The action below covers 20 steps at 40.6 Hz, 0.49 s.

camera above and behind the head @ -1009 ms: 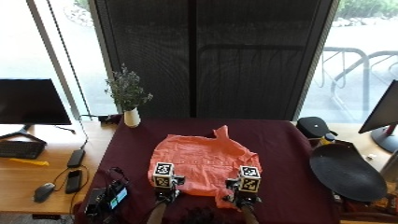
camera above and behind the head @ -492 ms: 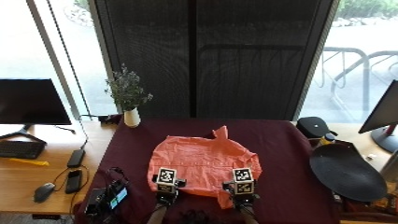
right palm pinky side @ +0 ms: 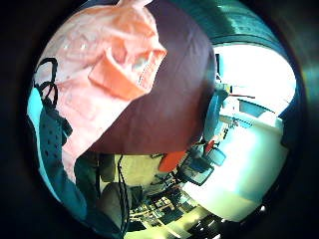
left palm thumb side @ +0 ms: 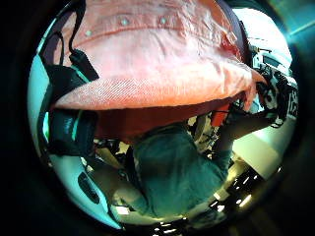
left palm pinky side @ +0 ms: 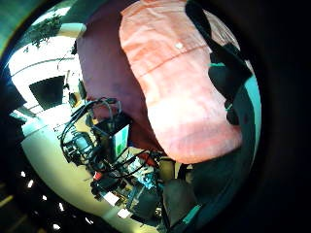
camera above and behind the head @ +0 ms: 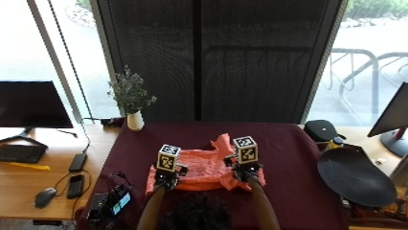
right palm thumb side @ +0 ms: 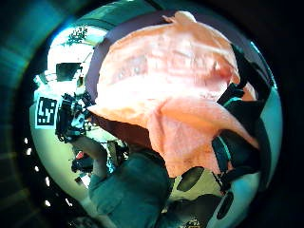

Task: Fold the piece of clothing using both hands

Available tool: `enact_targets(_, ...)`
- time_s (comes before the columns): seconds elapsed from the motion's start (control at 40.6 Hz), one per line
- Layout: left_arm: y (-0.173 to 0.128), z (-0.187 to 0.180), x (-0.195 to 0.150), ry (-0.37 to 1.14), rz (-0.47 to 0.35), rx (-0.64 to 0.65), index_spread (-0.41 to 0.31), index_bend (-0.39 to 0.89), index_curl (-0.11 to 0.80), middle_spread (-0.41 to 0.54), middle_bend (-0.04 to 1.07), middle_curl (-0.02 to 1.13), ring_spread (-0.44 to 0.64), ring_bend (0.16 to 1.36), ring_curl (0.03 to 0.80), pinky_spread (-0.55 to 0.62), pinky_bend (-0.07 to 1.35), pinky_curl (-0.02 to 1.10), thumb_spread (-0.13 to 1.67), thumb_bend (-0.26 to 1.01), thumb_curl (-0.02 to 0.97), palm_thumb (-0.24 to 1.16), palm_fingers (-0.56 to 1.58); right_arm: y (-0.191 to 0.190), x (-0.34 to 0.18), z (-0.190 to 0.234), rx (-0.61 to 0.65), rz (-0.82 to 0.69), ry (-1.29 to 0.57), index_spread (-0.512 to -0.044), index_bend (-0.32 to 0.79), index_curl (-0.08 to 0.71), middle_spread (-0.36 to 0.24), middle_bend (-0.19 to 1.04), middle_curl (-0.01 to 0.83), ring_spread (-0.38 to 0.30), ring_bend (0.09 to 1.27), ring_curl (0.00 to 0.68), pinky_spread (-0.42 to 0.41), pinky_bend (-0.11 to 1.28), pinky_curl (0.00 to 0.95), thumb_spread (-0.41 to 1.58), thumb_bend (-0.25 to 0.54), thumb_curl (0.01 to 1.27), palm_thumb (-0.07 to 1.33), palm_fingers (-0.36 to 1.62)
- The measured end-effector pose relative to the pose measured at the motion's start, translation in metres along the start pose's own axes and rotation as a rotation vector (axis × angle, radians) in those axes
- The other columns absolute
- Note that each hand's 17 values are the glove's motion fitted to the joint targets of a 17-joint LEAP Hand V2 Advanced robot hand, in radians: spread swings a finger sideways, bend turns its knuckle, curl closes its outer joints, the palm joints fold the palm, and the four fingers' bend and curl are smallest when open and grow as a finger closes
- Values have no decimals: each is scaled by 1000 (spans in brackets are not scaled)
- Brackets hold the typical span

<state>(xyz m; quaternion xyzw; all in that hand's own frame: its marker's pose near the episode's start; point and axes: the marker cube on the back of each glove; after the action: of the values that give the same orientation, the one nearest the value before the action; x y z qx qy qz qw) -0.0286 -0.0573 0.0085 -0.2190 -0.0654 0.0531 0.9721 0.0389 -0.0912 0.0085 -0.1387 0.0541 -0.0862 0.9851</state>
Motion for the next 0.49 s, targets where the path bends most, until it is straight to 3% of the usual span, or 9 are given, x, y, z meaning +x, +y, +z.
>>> enact_targets(0.123, -37, -27, -14, -40, -96, 5, -306, 264, 466, -347, 536, 517, -353, 555, 385, -29, 83, 193, 1227, -1, 332, 686, 1143, -55, -6, -39, 24, 52, 46, -295, 132, 352, -227, 377, 436, -273, 707, 428, -350, 546, 362, 1068, 35, 381, 1040, 1339)
enact_targets(0.197, -47, -60, -20, -59, -185, 62, -304, 255, 471, -348, 568, 526, -353, 561, 390, -14, 75, 175, 1249, 1, 329, 701, 1121, -79, -19, -74, 100, 78, 76, -296, 139, 352, -229, 379, 441, -273, 709, 431, -355, 557, 365, 1080, 36, 381, 1060, 1330)
enact_targets(0.271, -79, -77, -24, -50, -219, 150, -302, 258, 480, -345, 580, 531, -348, 565, 395, 5, 72, 155, 1278, 9, 326, 722, 1096, -108, -27, -95, 169, 116, 81, -296, 145, 354, -234, 373, 444, -270, 716, 436, -358, 565, 368, 1092, 37, 381, 1079, 1321)
enact_targets(0.369, -125, -72, -35, -74, -338, 230, -300, 261, 490, -341, 589, 537, -343, 563, 401, 22, 78, 134, 1306, 7, 320, 732, 1081, -156, -18, -91, 227, 206, 80, -300, 149, 357, -241, 362, 445, -268, 722, 439, -360, 572, 371, 1095, 29, 381, 1091, 1315)
enact_targets(0.492, -153, -50, -26, -13, -323, 205, -294, 271, 503, -333, 578, 538, -316, 542, 404, 49, 87, 115, 1336, 8, 312, 747, 1055, -194, -3, -73, 309, 267, 23, -305, 159, 363, -251, 343, 444, -265, 719, 442, -357, 572, 373, 1094, 20, 383, 1107, 1303)
